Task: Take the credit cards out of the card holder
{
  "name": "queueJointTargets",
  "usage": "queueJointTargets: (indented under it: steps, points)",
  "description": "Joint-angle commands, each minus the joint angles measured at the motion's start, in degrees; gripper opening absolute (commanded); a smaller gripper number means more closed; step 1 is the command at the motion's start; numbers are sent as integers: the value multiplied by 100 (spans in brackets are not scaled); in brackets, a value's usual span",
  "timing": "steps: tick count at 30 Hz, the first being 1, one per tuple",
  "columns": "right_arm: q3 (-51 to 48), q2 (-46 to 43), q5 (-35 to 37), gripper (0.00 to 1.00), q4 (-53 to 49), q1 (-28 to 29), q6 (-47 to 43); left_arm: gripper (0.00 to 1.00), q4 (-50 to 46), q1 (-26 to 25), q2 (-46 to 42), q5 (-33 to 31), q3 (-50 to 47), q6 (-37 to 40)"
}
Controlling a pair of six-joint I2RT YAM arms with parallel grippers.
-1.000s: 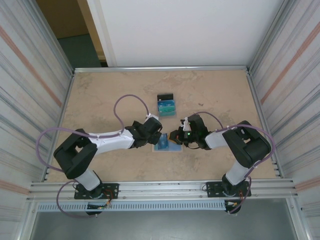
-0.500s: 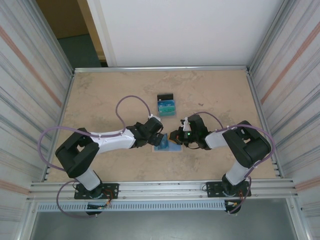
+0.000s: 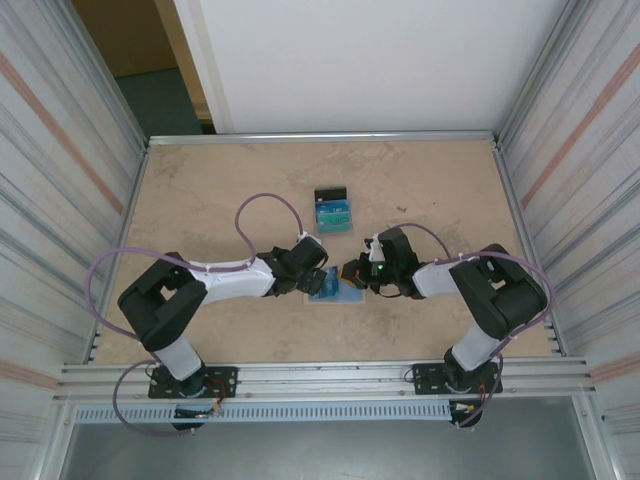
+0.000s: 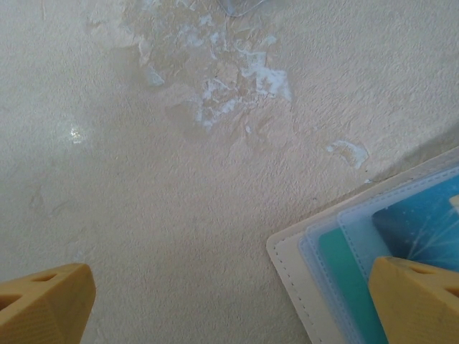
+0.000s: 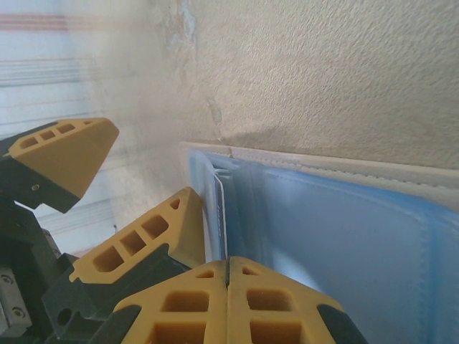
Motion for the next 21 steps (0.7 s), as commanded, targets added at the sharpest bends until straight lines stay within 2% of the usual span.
queueJointTargets:
  steps: [1,8,12,21]
  points:
    - [-72,-243,147,0,-274,-47,-92,98,-260,-36,106,-158,58,2]
    - [-100,-168,30,0,66,51,61,99,-245,-45,160,-79,54,-42]
    - [-78,-58,-79,7,438,122,199,99,-288,-62,207,-81,59,-84]
    - [-20,173,-143,15,750,243,270,99,-336,-81,194,-92,24,-149]
